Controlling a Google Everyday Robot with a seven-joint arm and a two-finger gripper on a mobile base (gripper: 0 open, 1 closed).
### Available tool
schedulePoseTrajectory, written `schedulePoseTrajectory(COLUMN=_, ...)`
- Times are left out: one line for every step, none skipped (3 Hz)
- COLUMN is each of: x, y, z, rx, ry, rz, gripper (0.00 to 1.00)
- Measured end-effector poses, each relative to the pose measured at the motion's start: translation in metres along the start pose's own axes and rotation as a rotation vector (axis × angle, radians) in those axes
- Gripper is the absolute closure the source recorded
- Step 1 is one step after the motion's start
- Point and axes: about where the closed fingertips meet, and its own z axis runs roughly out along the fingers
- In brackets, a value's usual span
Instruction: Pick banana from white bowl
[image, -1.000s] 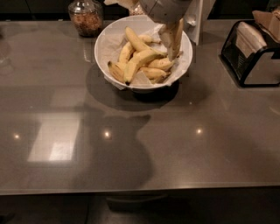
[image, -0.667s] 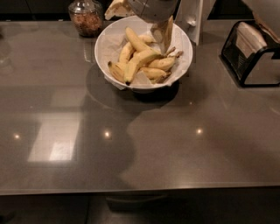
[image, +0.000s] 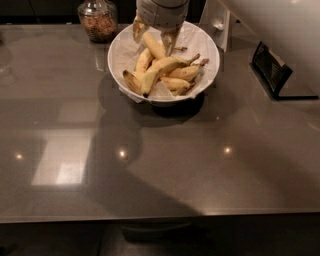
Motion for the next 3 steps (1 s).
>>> schedulePoseTrajectory(x=0.006, y=0.002, z=0.021, rx=-0.034, ry=-0.014, rz=-0.009, gripper=0.41)
schedulePoseTrajectory(x=0.006, y=0.015, z=0.043, rx=-0.086, ry=-0.045, rz=0.004, gripper=0.4)
schedulePoseTrajectory(x=0.003, y=0.028, z=0.058, rx=-0.13, ry=-0.072, rz=0.031, gripper=0.41)
